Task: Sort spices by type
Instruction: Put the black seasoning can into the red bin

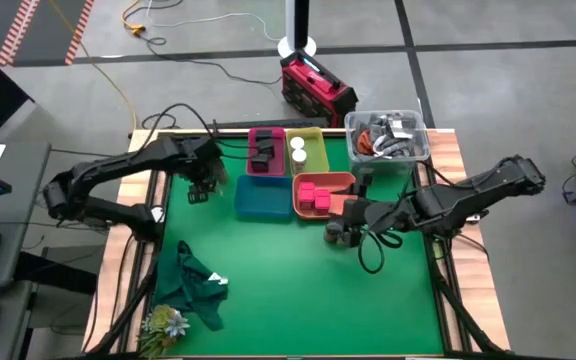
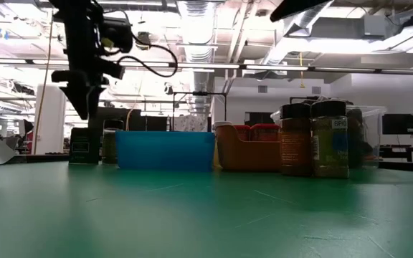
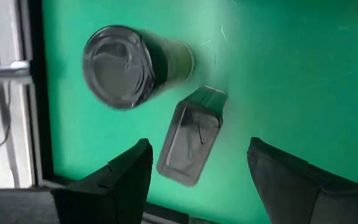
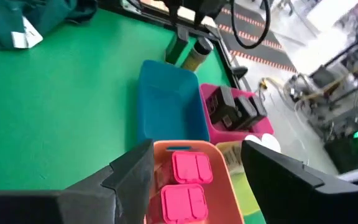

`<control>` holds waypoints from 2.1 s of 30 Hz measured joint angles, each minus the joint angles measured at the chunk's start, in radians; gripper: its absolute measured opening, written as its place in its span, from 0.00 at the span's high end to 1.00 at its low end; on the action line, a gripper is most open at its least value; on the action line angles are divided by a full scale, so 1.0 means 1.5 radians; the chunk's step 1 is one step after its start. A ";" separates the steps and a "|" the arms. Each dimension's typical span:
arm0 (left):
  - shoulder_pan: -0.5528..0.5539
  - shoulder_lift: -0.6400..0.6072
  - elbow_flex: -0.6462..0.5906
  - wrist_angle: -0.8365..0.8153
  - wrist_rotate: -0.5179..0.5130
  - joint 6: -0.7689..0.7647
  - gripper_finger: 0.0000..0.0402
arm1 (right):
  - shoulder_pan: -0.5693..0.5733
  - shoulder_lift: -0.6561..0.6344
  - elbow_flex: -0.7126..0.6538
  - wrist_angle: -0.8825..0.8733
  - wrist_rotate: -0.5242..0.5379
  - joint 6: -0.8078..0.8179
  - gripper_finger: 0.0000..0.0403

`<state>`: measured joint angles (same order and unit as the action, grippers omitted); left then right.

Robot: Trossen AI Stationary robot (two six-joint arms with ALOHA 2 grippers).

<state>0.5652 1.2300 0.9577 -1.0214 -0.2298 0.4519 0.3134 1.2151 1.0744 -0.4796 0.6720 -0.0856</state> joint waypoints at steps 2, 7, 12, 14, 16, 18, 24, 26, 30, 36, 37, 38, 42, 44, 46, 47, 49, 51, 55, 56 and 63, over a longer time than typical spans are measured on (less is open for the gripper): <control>0.012 0.018 0.000 0.009 0.017 0.024 0.38 | -0.003 0.000 0.000 -0.008 -0.007 0.017 0.32; 0.051 0.058 0.000 0.007 0.028 0.053 0.38 | 0.006 0.000 0.000 -0.015 -0.015 0.034 0.32; 0.075 0.078 0.000 0.016 0.043 0.087 0.38 | 0.019 0.000 0.000 -0.014 -0.015 0.034 0.32; 0.083 0.091 0.000 0.017 0.060 0.097 0.38 | 0.019 0.000 0.000 -0.014 -0.015 0.035 0.32; 0.088 0.108 0.000 0.016 0.082 0.104 0.38 | 0.019 0.000 0.000 -0.014 -0.015 0.035 0.32; 0.088 0.128 0.000 0.009 0.086 0.108 0.38 | 0.019 0.000 0.000 -0.015 -0.015 0.038 0.32; 0.088 0.158 0.000 0.000 0.078 0.110 0.38 | 0.019 0.000 0.000 -0.020 -0.015 0.040 0.32; 0.088 0.158 0.000 0.001 0.075 0.108 0.40 | 0.019 0.000 -0.007 -0.020 -0.015 0.041 0.32; 0.088 0.157 0.000 -0.004 0.072 0.103 0.52 | 0.013 0.001 -0.025 -0.022 -0.015 0.041 0.32; 0.087 0.157 0.000 -0.032 0.085 0.085 0.71 | -0.003 0.000 -0.036 -0.010 -0.015 0.039 0.32; 0.087 0.157 0.000 -0.045 0.087 0.081 0.71 | -0.004 0.000 -0.036 -0.009 -0.015 0.039 0.32; 0.087 0.157 0.000 -0.060 0.093 0.074 0.71 | -0.004 0.000 -0.036 -0.008 -0.015 0.039 0.32; 0.078 0.150 0.000 -0.115 0.120 0.047 0.71 | -0.004 0.000 -0.036 -0.009 -0.015 0.039 0.32; 0.068 0.136 0.000 -0.130 0.121 0.039 0.71 | -0.004 0.000 -0.036 -0.009 -0.015 0.039 0.32; 0.059 0.113 0.000 -0.132 0.121 0.039 0.69 | -0.004 0.000 -0.036 -0.009 -0.015 0.039 0.32; 0.056 0.101 0.002 -0.131 0.120 0.038 0.69 | -0.004 0.000 -0.036 -0.009 -0.015 0.039 0.32; 0.052 0.076 0.012 -0.124 0.118 0.032 0.69 | -0.005 0.000 -0.036 -0.009 -0.014 0.039 0.32; 0.046 0.048 0.020 -0.099 0.118 0.034 0.69 | -0.005 0.000 -0.036 -0.009 -0.014 0.039 0.32; 0.022 0.026 0.030 -0.020 0.126 0.046 0.69 | -0.015 0.000 -0.036 0.000 -0.015 0.039 0.32; 0.016 0.029 0.035 -0.003 0.140 0.046 0.69 | -0.019 0.000 -0.036 0.000 -0.014 0.039 0.32; 0.006 0.085 0.116 0.061 0.226 0.044 0.69 | -0.028 0.000 -0.036 0.002 -0.015 0.052 0.32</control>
<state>0.5739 1.3581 1.1312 -0.9303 0.1098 0.5182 0.2718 1.2152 1.0199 -0.4770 0.6498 -0.0078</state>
